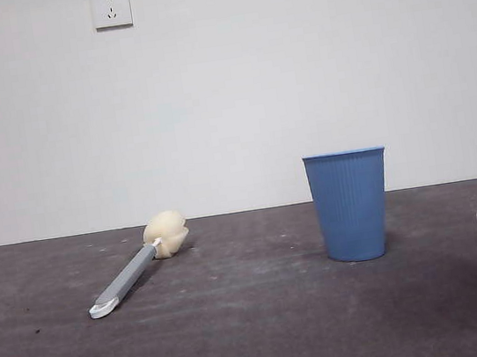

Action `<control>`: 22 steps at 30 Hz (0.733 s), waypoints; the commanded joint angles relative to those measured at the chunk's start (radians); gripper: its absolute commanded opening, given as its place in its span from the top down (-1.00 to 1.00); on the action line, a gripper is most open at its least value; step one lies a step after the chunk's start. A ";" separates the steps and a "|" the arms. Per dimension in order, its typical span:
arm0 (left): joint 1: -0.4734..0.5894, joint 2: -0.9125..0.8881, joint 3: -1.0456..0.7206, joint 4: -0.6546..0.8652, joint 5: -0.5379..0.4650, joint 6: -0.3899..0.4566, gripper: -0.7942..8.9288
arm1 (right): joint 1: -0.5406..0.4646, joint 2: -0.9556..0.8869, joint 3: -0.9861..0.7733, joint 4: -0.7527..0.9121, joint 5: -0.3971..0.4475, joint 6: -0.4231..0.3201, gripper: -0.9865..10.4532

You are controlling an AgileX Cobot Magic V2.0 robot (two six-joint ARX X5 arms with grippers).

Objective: Pick up the cup brush,pick up the cup,insert the brush into the cup,clean the cup,put the cup brush back,put the cup back to the fixed position on the table

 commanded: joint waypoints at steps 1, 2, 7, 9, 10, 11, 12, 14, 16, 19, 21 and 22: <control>0.003 -0.002 -0.014 0.006 -0.001 -0.006 0.84 | -0.001 -0.001 -0.011 -0.010 0.000 0.041 0.83; 0.003 -0.002 -0.014 0.006 -0.001 -0.006 0.84 | -0.001 -0.001 -0.011 -0.010 -0.001 0.056 0.83; 0.003 -0.002 -0.011 0.005 0.007 -0.013 0.85 | 0.000 0.000 -0.011 -0.007 0.001 0.116 0.83; 0.003 -0.002 -0.001 0.005 0.032 -0.035 0.85 | 0.000 0.001 -0.010 -0.006 -0.006 0.149 0.83; 0.003 -0.002 0.009 0.002 0.045 -0.050 0.85 | 0.000 0.002 -0.007 -0.006 -0.021 0.179 0.84; 0.003 -0.002 0.021 -0.003 0.056 -0.061 0.85 | 0.000 0.003 -0.002 -0.005 -0.035 0.200 0.84; 0.002 -0.002 0.039 -0.015 0.059 -0.067 0.85 | 0.000 0.007 0.006 -0.003 -0.042 0.221 0.84; 0.003 0.001 0.078 -0.050 0.059 -0.067 0.85 | 0.000 0.016 0.026 0.003 -0.053 0.232 0.85; 0.002 0.003 0.122 -0.090 0.056 -0.089 0.85 | 0.001 0.033 0.054 0.008 -0.056 0.233 0.85; 0.003 0.016 0.173 -0.110 0.058 -0.144 0.85 | 0.001 0.071 0.105 0.007 -0.068 0.249 0.85; 0.002 0.026 0.215 -0.127 0.068 -0.150 0.85 | 0.001 0.108 0.147 0.005 -0.100 0.249 0.85; 0.003 0.034 0.235 -0.138 0.080 -0.150 0.85 | 0.001 0.126 0.167 0.003 -0.116 0.249 0.85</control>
